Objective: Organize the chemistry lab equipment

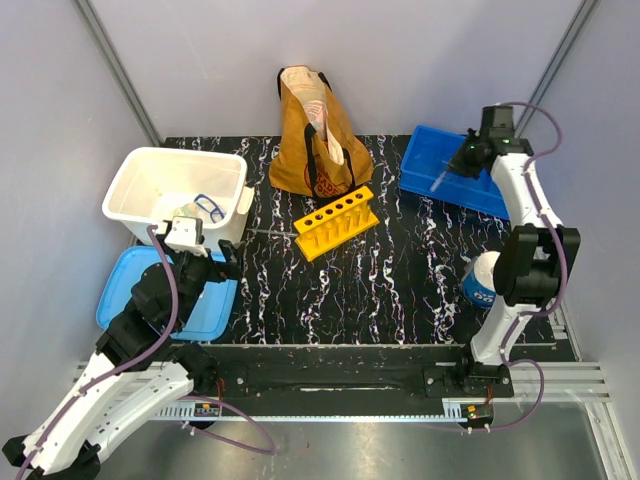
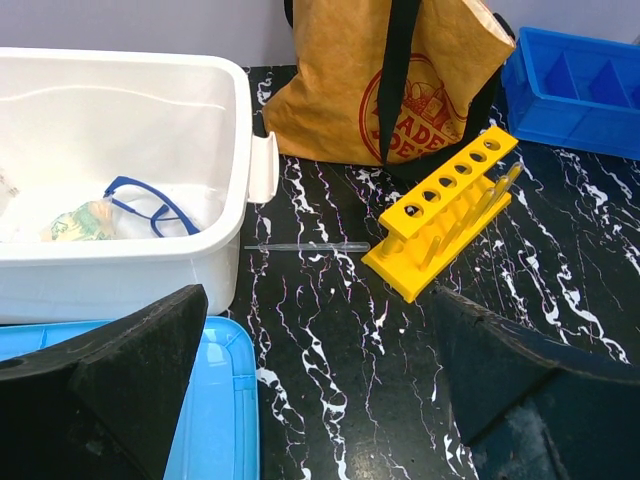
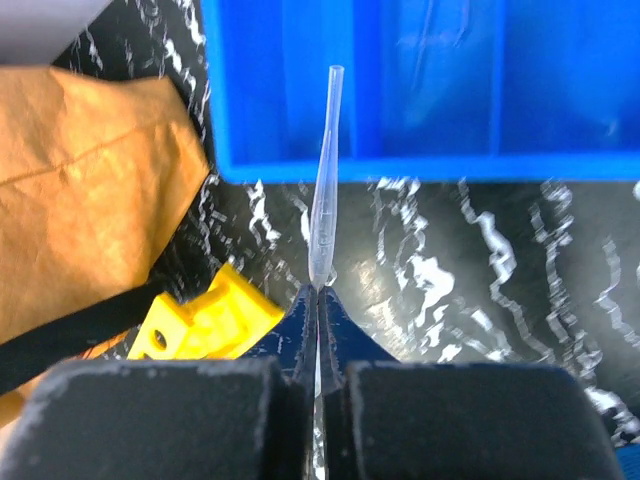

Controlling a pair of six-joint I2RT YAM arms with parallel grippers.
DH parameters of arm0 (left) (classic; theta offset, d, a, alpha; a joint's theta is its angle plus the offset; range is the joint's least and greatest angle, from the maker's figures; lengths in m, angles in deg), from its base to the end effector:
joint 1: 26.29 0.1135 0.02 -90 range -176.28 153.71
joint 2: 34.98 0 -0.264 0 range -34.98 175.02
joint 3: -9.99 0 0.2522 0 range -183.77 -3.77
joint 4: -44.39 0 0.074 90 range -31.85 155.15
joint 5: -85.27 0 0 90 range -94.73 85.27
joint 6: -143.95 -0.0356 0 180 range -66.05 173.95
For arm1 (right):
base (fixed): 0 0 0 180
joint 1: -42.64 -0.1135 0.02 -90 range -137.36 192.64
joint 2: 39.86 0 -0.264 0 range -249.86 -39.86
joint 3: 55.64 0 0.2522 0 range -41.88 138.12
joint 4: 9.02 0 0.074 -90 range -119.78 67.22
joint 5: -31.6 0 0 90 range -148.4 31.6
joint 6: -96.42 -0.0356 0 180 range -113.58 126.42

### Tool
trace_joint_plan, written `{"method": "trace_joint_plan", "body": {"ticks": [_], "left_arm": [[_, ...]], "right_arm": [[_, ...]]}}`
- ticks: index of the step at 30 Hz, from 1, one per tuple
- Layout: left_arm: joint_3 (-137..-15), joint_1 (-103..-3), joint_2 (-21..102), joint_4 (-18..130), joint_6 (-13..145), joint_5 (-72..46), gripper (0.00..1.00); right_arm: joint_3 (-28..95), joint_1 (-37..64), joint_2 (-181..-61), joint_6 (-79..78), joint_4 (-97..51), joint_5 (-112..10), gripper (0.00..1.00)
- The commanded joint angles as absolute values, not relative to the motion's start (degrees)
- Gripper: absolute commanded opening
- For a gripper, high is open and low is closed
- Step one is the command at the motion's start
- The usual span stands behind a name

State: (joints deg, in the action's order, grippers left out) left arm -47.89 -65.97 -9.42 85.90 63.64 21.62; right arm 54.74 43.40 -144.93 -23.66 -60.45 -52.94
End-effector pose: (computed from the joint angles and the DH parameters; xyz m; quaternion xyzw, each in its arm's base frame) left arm 0.0867 -0.0514 0.3453 0.0491 0.7544 -0.1059 0.6459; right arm 0.4156 -0.0021 0.3129 0.2292 0.8979 0.1372 0.3499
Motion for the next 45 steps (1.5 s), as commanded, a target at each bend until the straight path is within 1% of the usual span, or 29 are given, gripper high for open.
{"method": "trace_joint_plan", "body": {"ticks": [1, 9, 14, 19, 25, 28, 29, 31, 32, 36, 37, 40, 45], "left_arm": [[-49.65, -66.1, -10.81, 84.61, 63.35, 23.04, 0.98], [-49.82, -66.01, -10.19, 84.78, 63.26, 22.95, 0.98], [-49.56, -66.01, -10.19, 84.61, 63.18, 23.66, 0.98], [-49.65, -66.01, -9.14, 84.69, 63.09, 23.48, 0.98], [-49.73, -66.01, -8.79, 84.69, 63.09, 23.74, 0.98], [-49.73, -66.01, -8.78, 84.78, 63.09, 23.75, 0.98], [-49.65, -66.01, -8.7, 84.69, 63.09, 23.75, 0.99], [-49.65, -66.01, -8.61, 84.78, 63.09, 23.75, 0.98], [-49.65, -66.01, -8.44, 84.69, 63.09, 23.57, 0.98], [-49.65, -66.01, -8.61, 84.69, 63.09, 23.48, 0.98], [-49.65, -65.92, -8.61, 84.69, 63.09, 23.48, 0.98], [-49.65, -66.01, -8.79, 84.69, 63.09, 23.66, 0.99], [-49.82, -66.01, -8.35, 84.96, 63.35, 23.22, 0.99]], "right_arm": [[61.47, 48.61, -148.48, -11.34, -60.3, -47.76, 0.0], [74.03, 52.75, -159.28, -4.66, -62.24, -54.52, 0.0], [87.72, 53.19, -168.77, -0.79, -67.68, -61.2, 0.0], [99.17, 53.37, -177.74, 1.58, -73.14, -64.45, 0.0], [100.42, 53.72, -182.41, 1.33, -72.27, -67.45, 0.0], [99.89, 54.07, -184.08, 0.1, -72.0, -66.13, 0.01], [99.98, 54.07, -184.43, 0.01, -72.0, -66.3, 0.02], [100.15, 54.07, -184.96, -0.26, -71.74, -67.09, 0.08], [100.24, 54.16, -185.05, -0.26, -71.83, -67.36, 0.12], [99.98, 54.16, -183.13, -1.05, -71.74, -66.66, 0.32], [99.46, 54.16, -182.16, -1.48, -72.09, -66.22, 0.34], [97.09, 54.07, -178.03, -3.68, -72.79, -63.24, 0.39], [90.32, 53.63, -170.47, -6.93, -71.13, -58.57, 0.42]]}}
